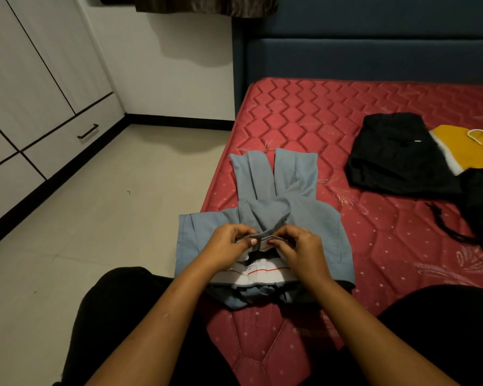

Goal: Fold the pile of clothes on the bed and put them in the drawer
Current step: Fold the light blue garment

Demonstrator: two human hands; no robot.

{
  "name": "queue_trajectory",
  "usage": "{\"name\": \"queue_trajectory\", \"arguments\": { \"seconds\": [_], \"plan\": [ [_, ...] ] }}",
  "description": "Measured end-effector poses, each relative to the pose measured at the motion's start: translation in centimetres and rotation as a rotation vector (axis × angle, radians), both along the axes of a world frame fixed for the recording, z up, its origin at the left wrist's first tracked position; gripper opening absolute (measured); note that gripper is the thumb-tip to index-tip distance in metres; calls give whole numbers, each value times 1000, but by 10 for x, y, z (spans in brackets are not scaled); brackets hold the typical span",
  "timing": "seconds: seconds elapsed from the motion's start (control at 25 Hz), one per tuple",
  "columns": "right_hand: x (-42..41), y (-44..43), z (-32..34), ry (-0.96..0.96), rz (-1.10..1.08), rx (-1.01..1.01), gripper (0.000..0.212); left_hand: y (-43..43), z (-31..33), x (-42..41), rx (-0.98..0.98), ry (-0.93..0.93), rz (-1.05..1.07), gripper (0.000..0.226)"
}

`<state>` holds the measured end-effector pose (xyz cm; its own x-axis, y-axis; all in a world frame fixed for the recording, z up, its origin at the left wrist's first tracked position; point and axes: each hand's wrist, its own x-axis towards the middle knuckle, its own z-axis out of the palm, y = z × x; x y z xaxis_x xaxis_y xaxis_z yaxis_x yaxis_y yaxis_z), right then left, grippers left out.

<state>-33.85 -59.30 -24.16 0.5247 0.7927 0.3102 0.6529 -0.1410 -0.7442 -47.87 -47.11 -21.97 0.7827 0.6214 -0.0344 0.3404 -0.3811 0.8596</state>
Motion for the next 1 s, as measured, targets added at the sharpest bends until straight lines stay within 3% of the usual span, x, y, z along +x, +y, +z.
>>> {"name": "queue_trajectory", "arguments": {
  "seconds": [0.16,0.32,0.8,1.0],
  "plan": [
    [0,-1,2,-24,42,-3,9,2,1,-2,-33,-9,24,12],
    [-2,-4,0,-205,141,-30,15,2,0,-1,-28,-8,54,12],
    [-3,-1,-1,-142,52,-40,14,-7,-3,1,114,44,-16,19],
    [-4,-1,-1,-110,36,-37,15,-7,-3,3,52,56,-63,21]
  ]
}}
